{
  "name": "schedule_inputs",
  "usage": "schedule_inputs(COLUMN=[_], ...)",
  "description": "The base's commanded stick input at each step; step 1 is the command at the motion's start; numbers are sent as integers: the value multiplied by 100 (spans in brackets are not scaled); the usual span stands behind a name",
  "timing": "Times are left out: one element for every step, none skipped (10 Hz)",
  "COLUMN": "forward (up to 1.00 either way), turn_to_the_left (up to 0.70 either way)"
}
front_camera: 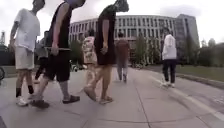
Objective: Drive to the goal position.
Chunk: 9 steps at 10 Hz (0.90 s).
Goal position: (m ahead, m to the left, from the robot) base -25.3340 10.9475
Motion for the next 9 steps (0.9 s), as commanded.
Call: schedule_inputs(forward=[0, 0, 0, 0, 0, 0, 0, 0, 0], turn_to_the_left=[6, 18, 31, 38, 36, 40, 42, 45, 48])
